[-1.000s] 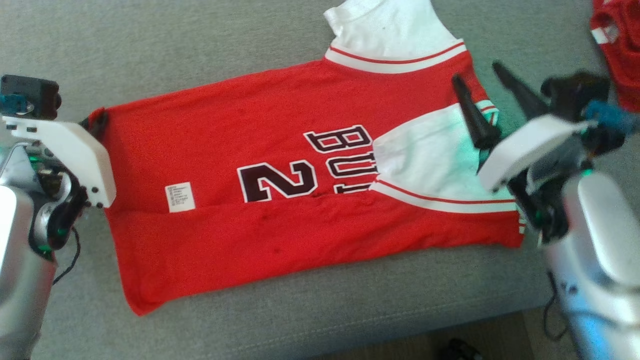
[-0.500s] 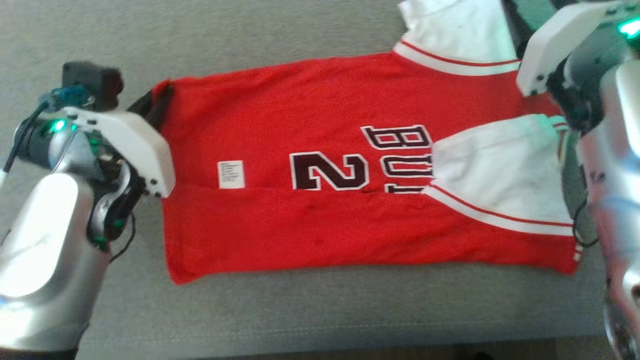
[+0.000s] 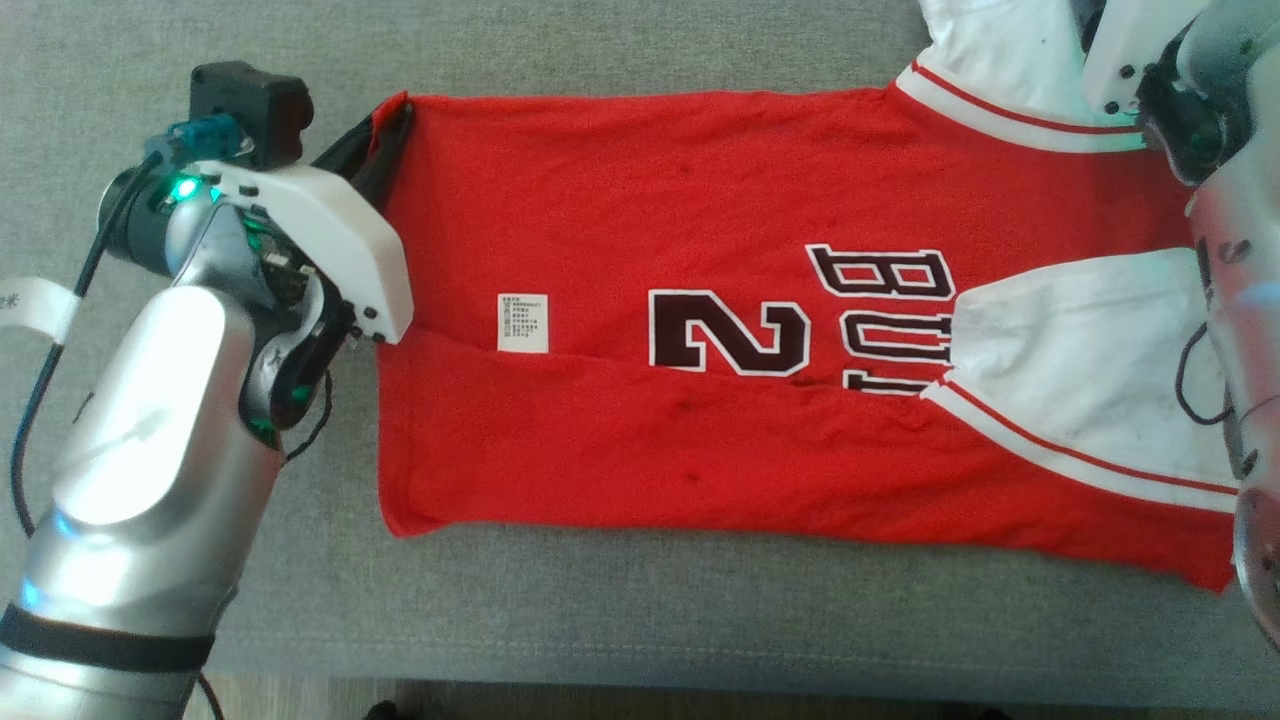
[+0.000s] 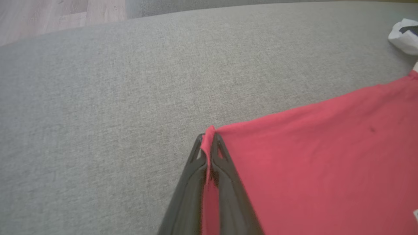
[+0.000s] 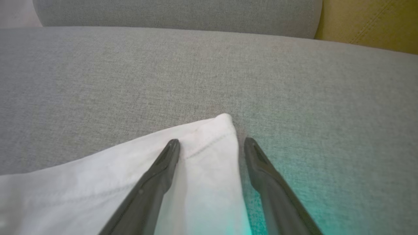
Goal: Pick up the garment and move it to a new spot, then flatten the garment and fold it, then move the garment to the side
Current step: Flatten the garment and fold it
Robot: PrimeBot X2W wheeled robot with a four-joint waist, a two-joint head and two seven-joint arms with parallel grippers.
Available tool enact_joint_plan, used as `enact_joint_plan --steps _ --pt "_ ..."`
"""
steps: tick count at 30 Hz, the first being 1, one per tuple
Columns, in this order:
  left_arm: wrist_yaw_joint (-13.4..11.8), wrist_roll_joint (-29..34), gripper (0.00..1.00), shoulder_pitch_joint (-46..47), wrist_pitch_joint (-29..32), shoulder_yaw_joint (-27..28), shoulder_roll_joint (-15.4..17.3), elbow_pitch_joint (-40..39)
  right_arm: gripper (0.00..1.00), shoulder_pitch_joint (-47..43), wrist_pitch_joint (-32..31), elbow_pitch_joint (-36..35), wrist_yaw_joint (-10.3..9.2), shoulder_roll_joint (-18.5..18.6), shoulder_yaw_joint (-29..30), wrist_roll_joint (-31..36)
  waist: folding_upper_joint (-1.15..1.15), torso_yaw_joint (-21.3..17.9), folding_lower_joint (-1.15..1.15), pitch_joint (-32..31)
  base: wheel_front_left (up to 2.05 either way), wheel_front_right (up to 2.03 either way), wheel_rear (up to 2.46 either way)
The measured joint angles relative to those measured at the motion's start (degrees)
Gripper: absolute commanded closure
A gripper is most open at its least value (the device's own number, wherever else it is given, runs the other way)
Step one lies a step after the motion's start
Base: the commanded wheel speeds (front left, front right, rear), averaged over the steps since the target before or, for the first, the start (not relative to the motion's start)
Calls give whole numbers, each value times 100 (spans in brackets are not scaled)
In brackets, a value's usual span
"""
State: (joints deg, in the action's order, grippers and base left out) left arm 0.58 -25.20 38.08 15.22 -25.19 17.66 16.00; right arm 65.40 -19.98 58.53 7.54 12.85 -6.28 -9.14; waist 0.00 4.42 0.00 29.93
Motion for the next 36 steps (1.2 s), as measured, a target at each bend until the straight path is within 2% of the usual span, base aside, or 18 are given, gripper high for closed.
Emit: enact_joint_plan --steps 2,4,5,7,10,11,17,24,28,31,36 --pt "2 -1 100 5 -44 -1 -3 89 0 94 8 145 0 1 -54 73 0 8 0 10 0 0 0" --pt "44 -1 100 6 -73 -1 -5 151 32 180 31 250 0 4 -126 108 0 11 0 14 0 0 0" --pt "44 -1 100 8 -78 -1 -10 185 53 224 31 311 0 3 -188 118 0 8 0 14 0 0 0" --pt "44 -3 100 9 -101 -2 -16 231 66 263 101 383 0 4 -276 118 0 5 0 16 0 0 0" --pt "44 -9 100 18 -146 -2 -26 274 97 283 305 512 0 22 -383 118 0 4 0 16 0 0 0" --pt "44 -10 100 28 -180 -2 -27 280 100 294 367 548 0 32 -419 118 0 2 0 17 0 0 0" --pt "44 -29 100 116 -333 9 -30 361 100 305 858 705 0 29 -512 68 0 -59 0 -17 0 0 0" --pt "33 -170 100 0 -535 137 0 479 100 -43 1507 369 0 23 -1311 -533 0 -264 0 -303 0 0 0" --pt "-65 -309 100 -403 -686 288 86 448 100 -548 1704 -297 0 124 -2027 -1154 0 -454 1 -532 0 0 0" --pt "-116 -432 100 -790 -786 403 181 352 100 -1003 1798 -943 0 421 -2487 -1602 0 -598 1 -721 0 0 0" --pt "-216 -598 100 -1475 -887 568 311 87 100 -1962 1946 -1987 0 957 -2730 -2204 0 -797 1 -1083 0 0 0"
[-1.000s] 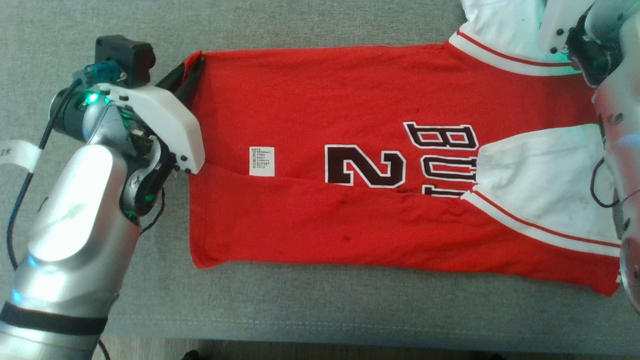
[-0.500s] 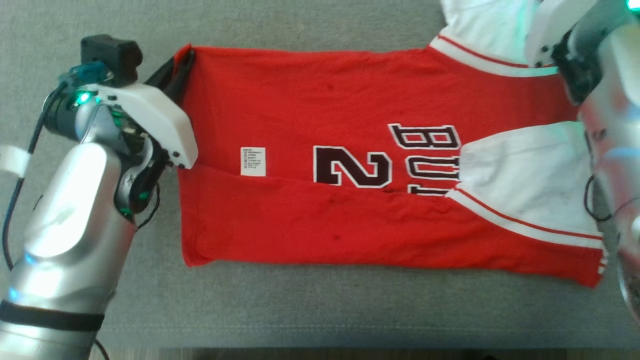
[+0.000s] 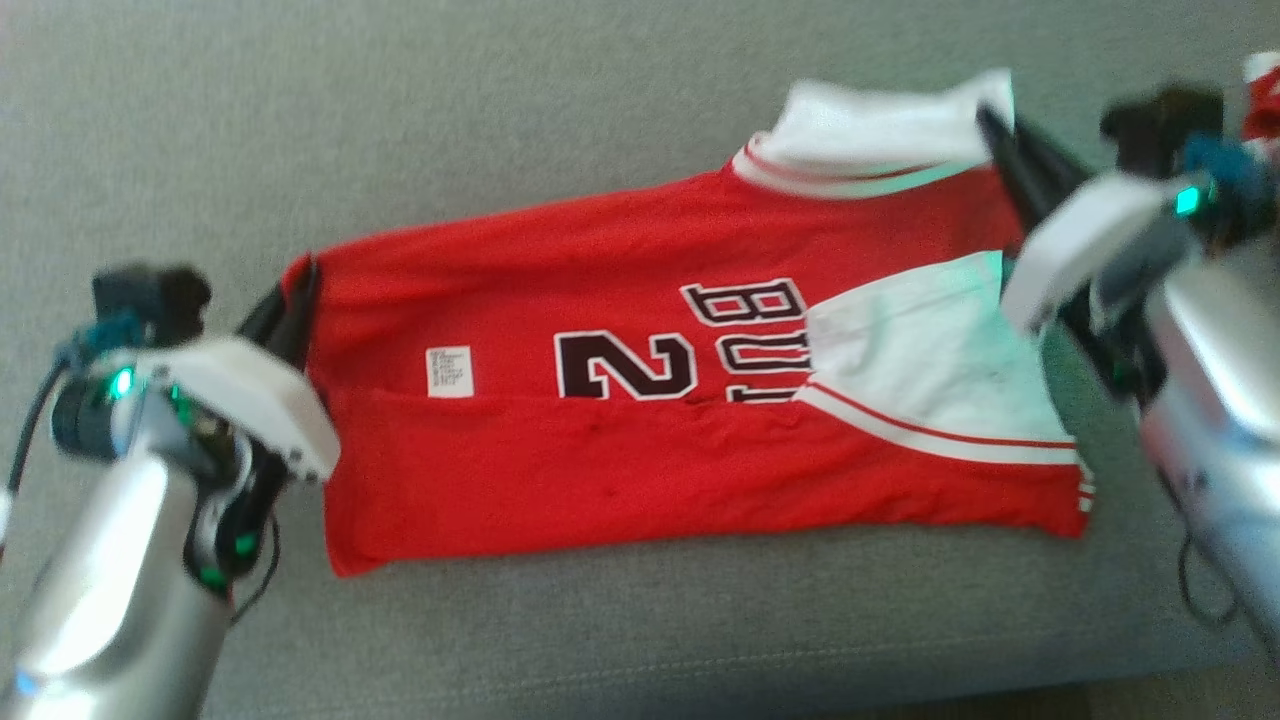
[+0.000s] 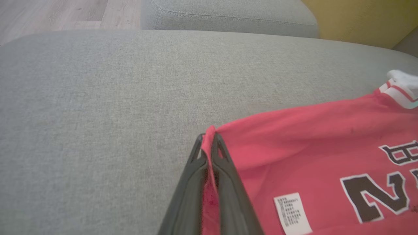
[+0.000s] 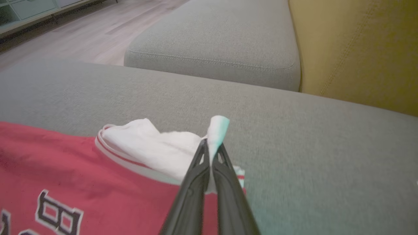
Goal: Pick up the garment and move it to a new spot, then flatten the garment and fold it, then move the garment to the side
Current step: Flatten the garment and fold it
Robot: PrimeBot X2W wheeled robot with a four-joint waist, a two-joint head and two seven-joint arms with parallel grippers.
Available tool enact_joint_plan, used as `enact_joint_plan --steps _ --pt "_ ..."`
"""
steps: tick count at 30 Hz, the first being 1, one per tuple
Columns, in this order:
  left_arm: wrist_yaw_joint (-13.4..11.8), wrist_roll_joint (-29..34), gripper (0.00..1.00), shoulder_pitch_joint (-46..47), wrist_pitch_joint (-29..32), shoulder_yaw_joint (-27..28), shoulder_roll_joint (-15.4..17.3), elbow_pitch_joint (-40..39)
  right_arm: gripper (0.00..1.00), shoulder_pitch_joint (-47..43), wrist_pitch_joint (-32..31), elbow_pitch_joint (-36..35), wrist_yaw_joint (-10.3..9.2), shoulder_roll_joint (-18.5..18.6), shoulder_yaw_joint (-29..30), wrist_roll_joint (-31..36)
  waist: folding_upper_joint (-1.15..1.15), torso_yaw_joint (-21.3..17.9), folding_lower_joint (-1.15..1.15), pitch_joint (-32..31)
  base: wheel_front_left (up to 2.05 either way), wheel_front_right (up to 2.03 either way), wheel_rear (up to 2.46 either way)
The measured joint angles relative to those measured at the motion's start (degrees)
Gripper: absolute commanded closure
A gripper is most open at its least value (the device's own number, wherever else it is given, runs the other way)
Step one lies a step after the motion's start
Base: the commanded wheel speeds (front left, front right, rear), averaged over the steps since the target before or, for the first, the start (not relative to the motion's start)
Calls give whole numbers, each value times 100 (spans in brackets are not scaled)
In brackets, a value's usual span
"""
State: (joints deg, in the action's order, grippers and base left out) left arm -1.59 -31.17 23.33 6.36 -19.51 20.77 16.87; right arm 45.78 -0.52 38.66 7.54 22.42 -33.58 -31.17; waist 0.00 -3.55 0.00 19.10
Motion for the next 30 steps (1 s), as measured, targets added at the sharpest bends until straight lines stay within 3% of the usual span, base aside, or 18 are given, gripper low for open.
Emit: enact_joint_plan --steps 5,12,21,23,24,25,27,28,29,30 --pt "-176 -118 100 -687 -48 56 64 -405 100 -1058 63 -879 0 196 118 -186 0 -174 0 -314 0 0 0" --pt "-420 -296 100 -1379 -104 196 64 -849 100 -2191 -79 -1725 0 170 759 62 0 -358 0 -524 0 0 0" --pt "-547 -388 100 -2081 -189 178 55 -1051 100 -3011 -528 -2407 0 -115 1390 606 0 -389 0 -583 0 0 0" --pt "-549 -403 100 -2109 -250 176 1 -988 93 -3199 -588 -2507 0 -175 1504 658 0 -375 0 -624 0 0 0" --pt "-550 -446 84 -2108 -272 176 -35 -969 86 -3301 -589 -2553 0 -208 1548 665 0 -367 0 -645 0 0 0" --pt "-556 -468 63 -2109 -319 175 -78 -955 72 -3408 -601 -2601 0 -226 1592 703 0 -361 0 -668 0 0 0" --pt "-571 -485 0 -2162 -409 182 -124 -943 27 -3624 -660 -2692 0 -272 1726 758 0 -356 0 -716 0 0 0" --pt "-605 -517 0 -2229 -466 198 -137 -945 6 -3733 -702 -2735 0 -293 1786 768 0 -357 0 -737 0 0 0" --pt "-621 -541 0 -2307 -516 214 -146 -945 0 -3837 -706 -2784 0 -336 1855 788 0 -361 0 -755 0 0 0" --pt "-645 -579 0 -2402 -575 244 -168 -956 0 -3936 -706 -2844 0 -390 1927 821 0 -363 0 -774 0 0 0"
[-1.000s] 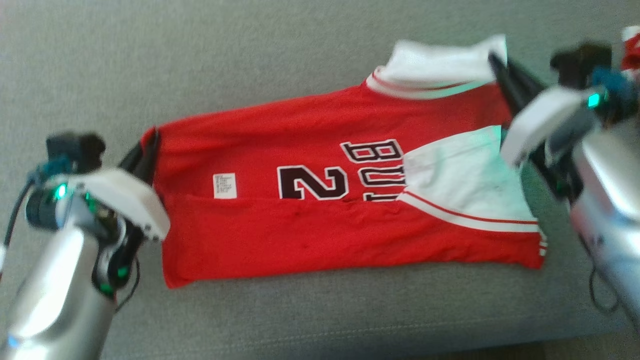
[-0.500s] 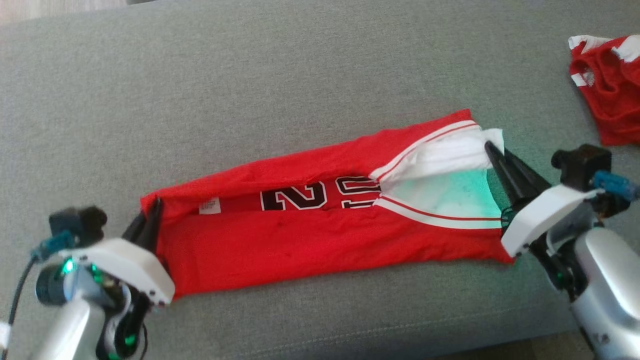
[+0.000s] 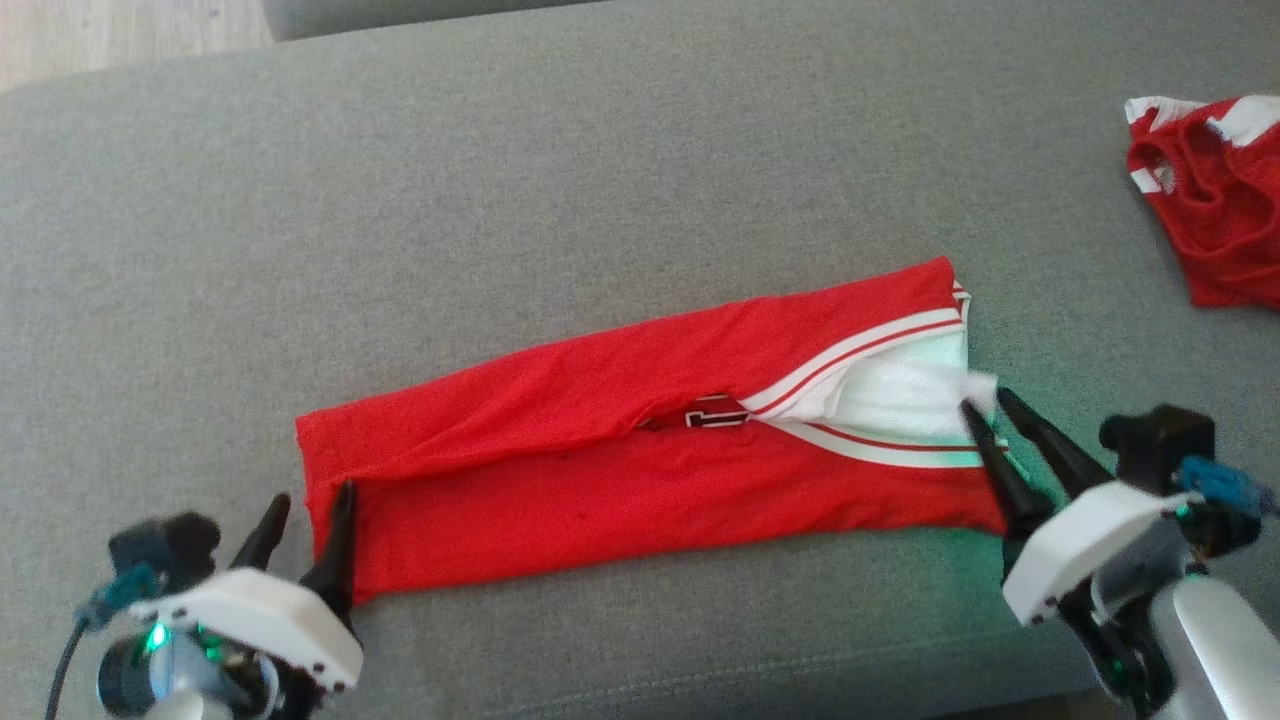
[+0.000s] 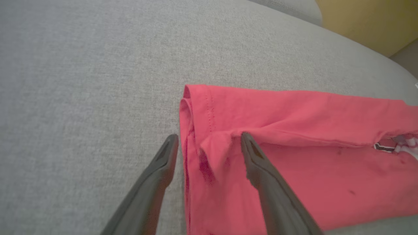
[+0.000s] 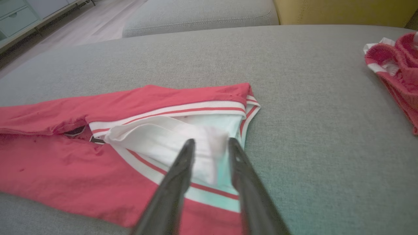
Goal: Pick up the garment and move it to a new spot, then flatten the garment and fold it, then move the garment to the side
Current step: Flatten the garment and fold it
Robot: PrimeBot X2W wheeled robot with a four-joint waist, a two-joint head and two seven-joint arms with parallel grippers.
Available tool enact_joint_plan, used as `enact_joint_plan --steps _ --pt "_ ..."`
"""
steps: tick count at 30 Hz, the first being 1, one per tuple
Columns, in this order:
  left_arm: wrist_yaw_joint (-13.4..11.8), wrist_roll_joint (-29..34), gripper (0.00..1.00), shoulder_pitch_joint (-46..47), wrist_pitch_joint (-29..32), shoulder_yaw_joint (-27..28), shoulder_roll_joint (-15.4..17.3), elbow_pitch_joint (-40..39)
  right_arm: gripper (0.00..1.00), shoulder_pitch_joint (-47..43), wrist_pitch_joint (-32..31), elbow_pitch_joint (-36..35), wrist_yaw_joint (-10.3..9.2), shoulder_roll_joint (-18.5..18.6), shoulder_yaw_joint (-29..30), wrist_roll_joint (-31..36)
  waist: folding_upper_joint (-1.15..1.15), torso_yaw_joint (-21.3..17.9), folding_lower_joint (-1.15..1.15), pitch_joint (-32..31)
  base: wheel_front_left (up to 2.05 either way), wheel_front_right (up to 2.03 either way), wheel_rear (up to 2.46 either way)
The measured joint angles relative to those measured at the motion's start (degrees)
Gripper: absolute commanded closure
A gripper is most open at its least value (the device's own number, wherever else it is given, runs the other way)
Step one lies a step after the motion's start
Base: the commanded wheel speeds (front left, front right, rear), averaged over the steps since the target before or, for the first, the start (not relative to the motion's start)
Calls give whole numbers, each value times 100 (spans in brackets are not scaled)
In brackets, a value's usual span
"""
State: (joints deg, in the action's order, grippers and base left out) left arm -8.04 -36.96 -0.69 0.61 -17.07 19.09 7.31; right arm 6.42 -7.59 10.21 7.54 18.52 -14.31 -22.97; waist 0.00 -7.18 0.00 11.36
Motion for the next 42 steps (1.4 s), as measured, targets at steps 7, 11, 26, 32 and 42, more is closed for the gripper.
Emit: enact_joint_plan --steps 7,11,26,32,42 --pt "-171 -112 0 -577 -544 201 -249 -447 0 -665 -60 -456 0 -183 548 131 0 3 0 -141 0 0 0" --pt "-335 -90 0 -619 -896 383 -301 -695 0 -804 -197 -581 0 -196 771 182 0 47 0 -188 0 0 0" --pt "-666 261 0 -491 -1432 594 -582 -927 0 322 -1778 837 0 -323 943 499 0 688 0 -330 0 0 0" --pt "-660 261 0 -492 -1439 658 -660 -889 0 367 -1980 1246 0 -318 1078 481 0 956 0 -288 0 0 0" --pt "-658 300 0 -489 -1483 737 -680 -831 69 705 -2245 1457 0 -316 923 177 0 976 0 -204 0 0 0"
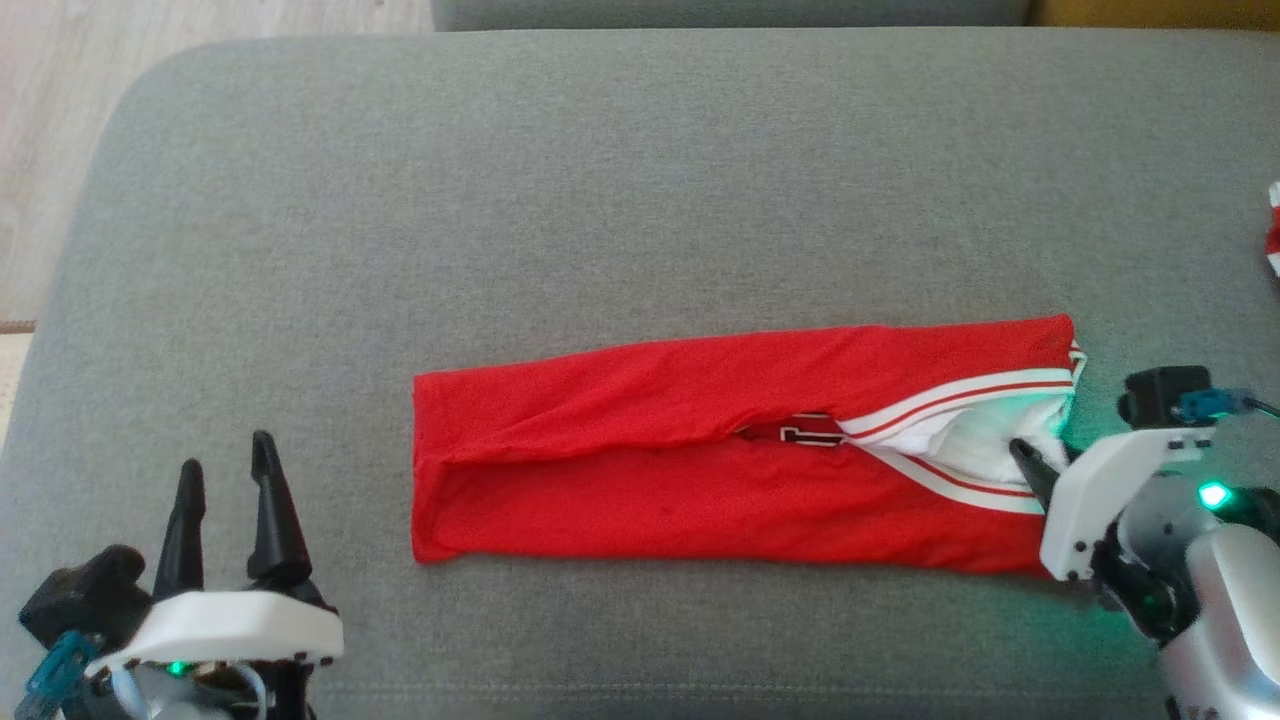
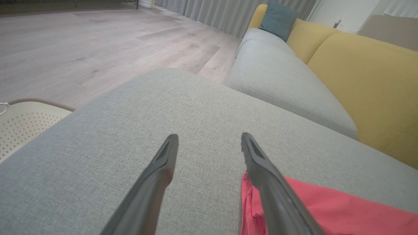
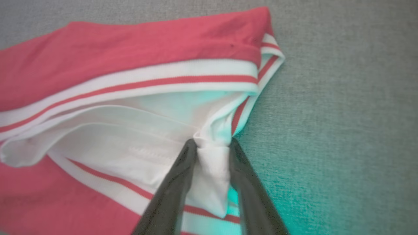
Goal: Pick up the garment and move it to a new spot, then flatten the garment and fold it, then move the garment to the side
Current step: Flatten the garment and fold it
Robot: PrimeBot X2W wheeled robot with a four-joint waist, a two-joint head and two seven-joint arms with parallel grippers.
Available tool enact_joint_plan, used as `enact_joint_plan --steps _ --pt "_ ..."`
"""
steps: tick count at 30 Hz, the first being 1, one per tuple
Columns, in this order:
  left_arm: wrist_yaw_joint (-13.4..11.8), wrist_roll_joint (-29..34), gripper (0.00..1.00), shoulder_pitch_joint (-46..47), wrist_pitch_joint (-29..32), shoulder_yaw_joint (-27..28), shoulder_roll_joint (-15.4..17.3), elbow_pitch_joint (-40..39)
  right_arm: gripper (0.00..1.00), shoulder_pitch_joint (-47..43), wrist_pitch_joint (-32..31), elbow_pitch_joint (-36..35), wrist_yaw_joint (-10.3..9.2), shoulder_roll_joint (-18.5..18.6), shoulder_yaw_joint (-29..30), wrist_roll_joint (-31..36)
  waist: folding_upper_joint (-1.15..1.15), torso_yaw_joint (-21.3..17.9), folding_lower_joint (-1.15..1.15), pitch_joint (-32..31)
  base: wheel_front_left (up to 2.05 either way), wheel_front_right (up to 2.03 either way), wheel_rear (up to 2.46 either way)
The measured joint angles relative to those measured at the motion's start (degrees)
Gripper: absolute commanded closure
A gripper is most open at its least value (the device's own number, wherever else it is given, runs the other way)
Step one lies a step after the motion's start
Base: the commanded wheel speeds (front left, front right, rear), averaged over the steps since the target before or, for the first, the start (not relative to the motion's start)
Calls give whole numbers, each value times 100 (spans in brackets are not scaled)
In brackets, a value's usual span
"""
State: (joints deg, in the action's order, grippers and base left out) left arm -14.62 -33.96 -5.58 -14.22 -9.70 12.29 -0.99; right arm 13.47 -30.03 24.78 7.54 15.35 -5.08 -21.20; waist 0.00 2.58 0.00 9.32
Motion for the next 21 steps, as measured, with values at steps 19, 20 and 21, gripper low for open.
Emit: enact_joint_plan --steps 19,20,21 --pt "-34 113 0 93 9 96 46 -103 100 366 333 -289 0 457 260 -108 0 -876 0 97 0 0 0" --pt "-35 113 0 118 9 96 46 -115 100 364 331 -390 0 489 300 -110 0 -921 0 97 0 0 0" --pt "-35 113 0 123 9 97 48 -126 100 362 328 -508 0 504 328 -125 0 -961 0 95 0 0 0"
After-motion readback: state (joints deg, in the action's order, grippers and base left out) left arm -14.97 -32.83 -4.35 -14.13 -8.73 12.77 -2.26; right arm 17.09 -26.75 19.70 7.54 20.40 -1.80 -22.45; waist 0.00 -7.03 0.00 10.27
